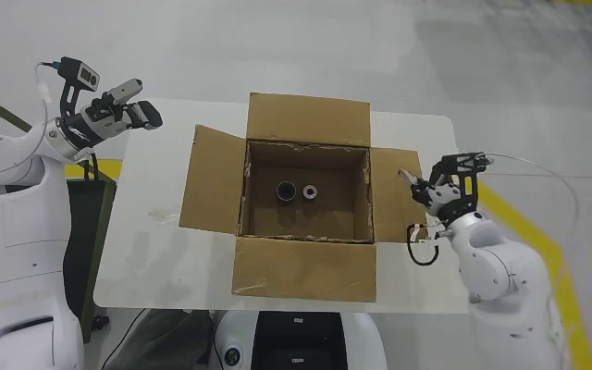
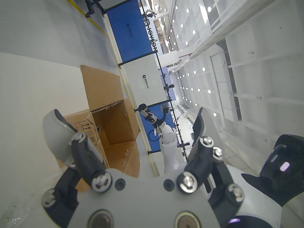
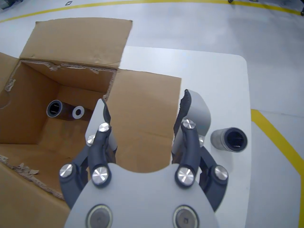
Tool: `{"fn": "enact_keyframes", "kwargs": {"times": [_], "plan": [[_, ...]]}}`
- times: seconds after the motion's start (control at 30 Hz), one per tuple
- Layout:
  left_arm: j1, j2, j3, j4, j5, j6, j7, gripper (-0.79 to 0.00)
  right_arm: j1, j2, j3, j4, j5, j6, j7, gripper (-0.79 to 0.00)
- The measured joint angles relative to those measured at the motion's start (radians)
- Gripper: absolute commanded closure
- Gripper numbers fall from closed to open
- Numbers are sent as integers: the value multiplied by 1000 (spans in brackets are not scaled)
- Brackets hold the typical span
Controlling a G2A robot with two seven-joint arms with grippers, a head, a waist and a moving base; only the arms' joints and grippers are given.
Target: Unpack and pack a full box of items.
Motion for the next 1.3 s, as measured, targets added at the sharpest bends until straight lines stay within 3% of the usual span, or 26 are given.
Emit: {"fn": "enact_keyframes", "kwargs": {"times": [0.5,0.87,0.93,1.0,1.07,1.1,1.13,1.3], "plan": [[0,0,0,0,0,0,0,-785,-57,12,129,71,27,38,-7,-557],[0,0,0,0,0,0,0,-785,-1,17,126,176,-2,69,22,-542],[0,0,0,0,0,0,0,-785,14,18,120,197,-5,73,25,-360],[0,0,0,0,0,0,0,-785,28,18,111,212,-22,85,28,-259],[0,0,0,0,0,0,0,-785,36,18,103,223,-33,100,35,-296],[0,0,0,0,0,0,0,-785,38,18,99,228,-35,107,39,-354],[0,0,0,0,0,0,0,-785,40,18,94,233,-34,112,43,-496],[0,0,0,0,0,0,0,-785,42,17,83,255,-32,125,36,-603]]}}
